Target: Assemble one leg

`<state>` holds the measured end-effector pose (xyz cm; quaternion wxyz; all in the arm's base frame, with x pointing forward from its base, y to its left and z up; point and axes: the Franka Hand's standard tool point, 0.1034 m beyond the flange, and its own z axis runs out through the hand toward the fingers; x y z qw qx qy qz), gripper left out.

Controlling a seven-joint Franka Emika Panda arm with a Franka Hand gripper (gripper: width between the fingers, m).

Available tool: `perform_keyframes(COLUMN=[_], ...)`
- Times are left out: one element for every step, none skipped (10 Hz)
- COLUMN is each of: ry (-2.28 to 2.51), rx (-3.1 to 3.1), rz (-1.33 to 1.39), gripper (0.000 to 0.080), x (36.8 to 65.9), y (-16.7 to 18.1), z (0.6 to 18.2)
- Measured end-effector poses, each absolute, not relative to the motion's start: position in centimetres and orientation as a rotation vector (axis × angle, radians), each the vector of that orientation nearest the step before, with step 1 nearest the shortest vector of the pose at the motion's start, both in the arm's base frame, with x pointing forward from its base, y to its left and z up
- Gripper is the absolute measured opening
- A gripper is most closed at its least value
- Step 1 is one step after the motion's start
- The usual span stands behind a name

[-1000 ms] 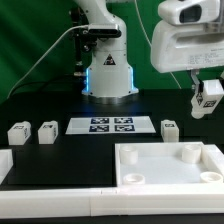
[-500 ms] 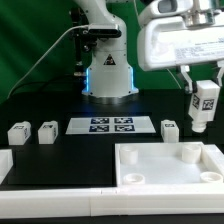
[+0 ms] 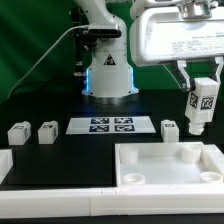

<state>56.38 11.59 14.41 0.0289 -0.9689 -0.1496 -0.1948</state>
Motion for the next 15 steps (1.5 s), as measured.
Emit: perform_keyframes(ry=[-0.462, -0.462, -0.437, -0.409, -0.405, -0.401, -0.387, -0.386, -0.385, -0.385, -0.384, -0.385, -0.386, -0.385, -0.387], rx=[-2.989, -2.990, -2.989, -2.982, -2.974, -2.971, -2.967, -2.960, -2.959, -2.959, -2.956, -2.955, -2.959, -2.960, -2.963], rz=[-0.600, -0.595, -0.589, -0.600, -0.621, -0.624, -0.626, -0.638, -0.638, -0.634, -0.634, -0.633, -0.626, -0.623, -0.619], gripper=[0.0294, 0.0294, 0.0294, 0.0294, 0.0294, 0.0294, 0.0294, 0.0294, 0.0294, 0.0294, 0.0294, 0.0294, 0.0294, 0.0294, 0.0294], x=[56.4, 56.4, 57.2, 58.6, 59.4, 60.1, 60.9, 61.7, 61.9, 62.2, 62.5, 62.8, 62.9, 62.8, 62.7], y=[11.6, 11.5, 11.0, 10.9, 11.1, 11.2, 11.5, 11.9, 12.1, 12.1, 12.2, 12.3, 12.1, 12.0, 11.8], z=[14.4, 14.1, 13.5, 13.1, 13.0, 12.6, 12.7, 12.8, 12.3, 11.8, 11.7, 11.3, 10.8, 10.3, 10.1])
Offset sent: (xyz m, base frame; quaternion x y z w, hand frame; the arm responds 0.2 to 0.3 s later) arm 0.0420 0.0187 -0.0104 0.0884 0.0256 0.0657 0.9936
